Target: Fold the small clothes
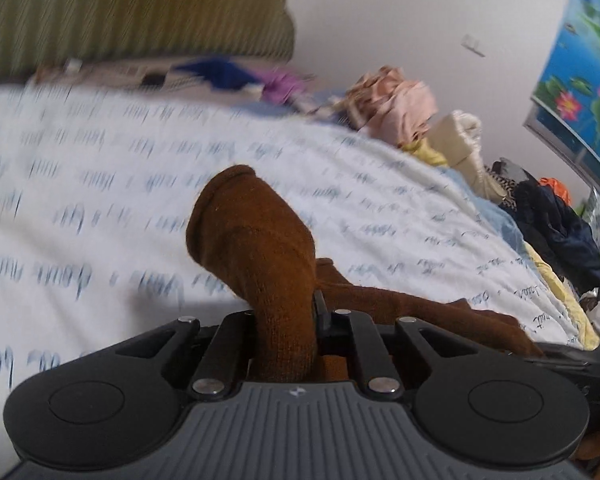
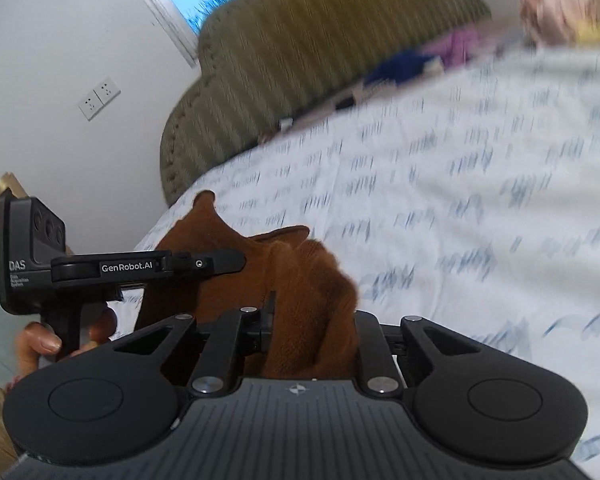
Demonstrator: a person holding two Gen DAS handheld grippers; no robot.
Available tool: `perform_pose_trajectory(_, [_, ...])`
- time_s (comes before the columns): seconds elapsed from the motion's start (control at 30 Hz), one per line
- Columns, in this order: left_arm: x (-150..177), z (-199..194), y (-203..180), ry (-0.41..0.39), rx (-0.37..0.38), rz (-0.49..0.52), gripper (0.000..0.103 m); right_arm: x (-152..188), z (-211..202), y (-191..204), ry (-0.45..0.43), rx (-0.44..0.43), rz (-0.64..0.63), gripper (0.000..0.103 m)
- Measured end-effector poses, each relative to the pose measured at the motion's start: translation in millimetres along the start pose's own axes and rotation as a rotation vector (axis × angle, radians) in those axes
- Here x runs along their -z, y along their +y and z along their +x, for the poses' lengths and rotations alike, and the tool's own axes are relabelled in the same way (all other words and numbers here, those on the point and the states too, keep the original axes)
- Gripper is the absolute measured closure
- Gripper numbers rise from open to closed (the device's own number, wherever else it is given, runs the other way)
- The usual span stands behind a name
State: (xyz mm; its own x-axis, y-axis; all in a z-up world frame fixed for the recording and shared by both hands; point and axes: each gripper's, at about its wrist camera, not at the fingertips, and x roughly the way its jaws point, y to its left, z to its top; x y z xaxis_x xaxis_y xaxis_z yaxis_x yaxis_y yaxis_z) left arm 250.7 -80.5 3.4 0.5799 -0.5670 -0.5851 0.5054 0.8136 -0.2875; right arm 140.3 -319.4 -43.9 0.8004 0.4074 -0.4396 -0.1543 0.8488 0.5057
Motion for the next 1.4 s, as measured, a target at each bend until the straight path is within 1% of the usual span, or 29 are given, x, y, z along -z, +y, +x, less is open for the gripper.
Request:
perform_pose_trajectory(0.07, [-4.9, 10.8, -8.9, 0.001, -0.038, 0.033, 0.088, -10.2, -5.1, -6.4, -0.022, 0.027, -0.004, 0.083])
perform_pose_trajectory(0.1, [-6.1, 19.7, -10.6, 0.025, -0.075, 0.045, 0.088, -14.4, -3.8, -13.2, -0.028, 0.053, 0.018, 0.083])
perform_pose_trajectory(0.17, [-5.9, 32.6, -9.1, 0.082, -0.169, 0.040, 0.083, -18.2, 3.4, -31.0, -0.011, 0.093, 0.076, 0.077])
perform_pose_trajectory(0.2, [-5.0, 33.9, -7.0, 0.098, -0.207, 0.035, 0.080, -17.5, 5.5, -36.9, -0.003, 0.114, 0.101, 0.077])
perform_pose_trajectory(0.23, [-3.5, 30.4, -4.1, 0.098, -0.225, 0.028, 0.076, -15.3, 4.0, -41.1, 0.001, 0.137, 0.122, 0.072])
perform_pose_trajectory(0.27, [-1.1, 23.0, -0.4, 0.086, -0.222, 0.018, 0.072, -12.6, -0.7, -43.3, -0.002, 0.151, 0.138, 0.064])
perform_pose_trajectory(0.3, [1.7, 12.9, 3.3, 0.074, -0.210, 0.013, 0.060, -7.8, -5.4, -43.0, -0.012, 0.156, 0.155, 0.058])
perform_pose_trajectory(0.33, [4.5, 2.3, 6.8, 0.067, -0.209, 0.009, 0.044, -3.2, -14.1, -43.0, -0.025, 0.150, 0.165, 0.045])
perform_pose_trajectory(0.37, [8.7, -11.1, 8.9, 0.052, -0.217, 0.007, 0.037, 3.1, -23.9, -40.2, -0.037, 0.148, 0.165, 0.034])
perform_pose_trajectory(0.4, [13.5, -24.4, 8.6, 0.028, -0.221, 0.011, 0.031, 10.3, -34.4, -35.8, -0.046, 0.154, 0.160, 0.033])
perform_pose_trajectory(0.47, [26.7, -50.7, 8.4, 0.010, -0.206, 0.025, 0.030, 22.9, -55.4, -28.7, -0.049, 0.167, 0.165, 0.032])
perform_pose_trajectory(0.53, [45.3, -72.0, 9.0, 0.041, -0.182, 0.017, 0.030, 39.2, -76.8, -25.2, -0.047, 0.152, 0.202, 0.032])
perform_pose_trajectory(0.63, [80.4, -97.2, 6.6, 0.068, -0.159, 0.008, 0.030, 68.0, -100.6, -19.4, -0.035, 0.065, 0.285, 0.032])
perform_pose_trajectory(0.7, [102.6, -109.2, 5.8, 0.075, -0.154, -0.002, 0.031, 87.3, -105.4, -15.1, -0.009, 0.010, 0.350, 0.029])
perform_pose_trajectory(0.73, [111.5, -113.4, 5.4, 0.070, -0.158, -0.001, 0.030, 96.6, -103.9, -11.0, 0.014, 0.003, 0.363, 0.026])
perform_pose_trajectory(0.77, [118.0, -115.7, 4.1, 0.073, -0.165, 0.010, 0.030, 104.7, -101.4, -5.7, 0.034, 0.017, 0.347, 0.026])
perform_pose_trajectory(0.8, [122.9, -117.5, 2.8, 0.084, -0.180, 0.017, 0.029, 111.2, -97.3, 0.7, 0.055, 0.056, 0.305, 0.026])
perform_pose_trajectory(0.87, [127.0, -127.0, -1.0, 0.076, -0.198, 0.006, 0.030, 121.3, -91.8, 17.1, 0.074, 0.184, 0.187, 0.044])
perform_pose_trajectory(0.9, [128.0, -134.0, -4.4, 0.059, -0.190, 0.008, 0.030, 122.5, -93.6, 22.8, 0.069, 0.189, 0.185, 0.044])
perform_pose_trajectory(0.97, [129.8, -140.9, -12.9, 0.049, -0.160, 0.039, 0.030, 123.7, -94.6, 23.5, 0.069, 0.089, 0.264, 0.048])
perform_pose_trajectory(1.0, [131.0, -140.9, -16.0, 0.058, -0.153, 0.053, 0.030, 125.2, -90.8, 23.2, 0.080, 0.071, 0.300, 0.048])
perform_pose_trajectory(1.07, [134.8, -138.5, -17.2, 0.080, -0.136, 0.036, 0.030, 130.3, -82.8, 24.9, 0.102, 0.083, 0.312, 0.046])
perform_pose_trajectory(1.1, [137.6, -136.8, -14.9, 0.097, -0.098, 0.009, 0.033, 132.6, -84.2, 25.9, 0.085, 0.082, 0.316, 0.046])
perform_pose_trajectory(1.13, [140.7, -134.8, -10.9, 0.114, -0.054, -0.029, 0.046, 134.0, -85.2, 23.9, 0.079, 0.067, 0.336, 0.046])
perform_pose_trajectory(1.17, [144.7, -131.6, -7.2, 0.139, -0.011, -0.074, 0.058, 134.4, -85.0, 21.5, 0.078, 0.046, 0.357, 0.054])
perform_pose_trajectory(1.2, [148.3, -127.0, -4.0, 0.163, 0.008, -0.120, 0.071, 135.0, -84.2, 16.7, 0.082, 0.031, 0.378, 0.063])
perform_pose_trajectory(1.23, [151.0, -124.8, -3.2, 0.162, -0.003, -0.145, 0.081, 135.7, -81.8, 11.7, 0.091, 0.028, 0.399, 0.077])
perform_pose_trajectory(1.3, [152.1, -127.2, -5.9, 0.141, -0.018, -0.161, 0.089, 136.0, -82.6, 4.8, 0.078, 0.015, 0.418, 0.082])
perform_pose_trajectory(1.4, [148.4, -140.5, -14.0, 0.112, 0.011, -0.195, 0.092, 124.9, -99.3, 14.4, 0.031, 0.053, 0.346, 0.087])
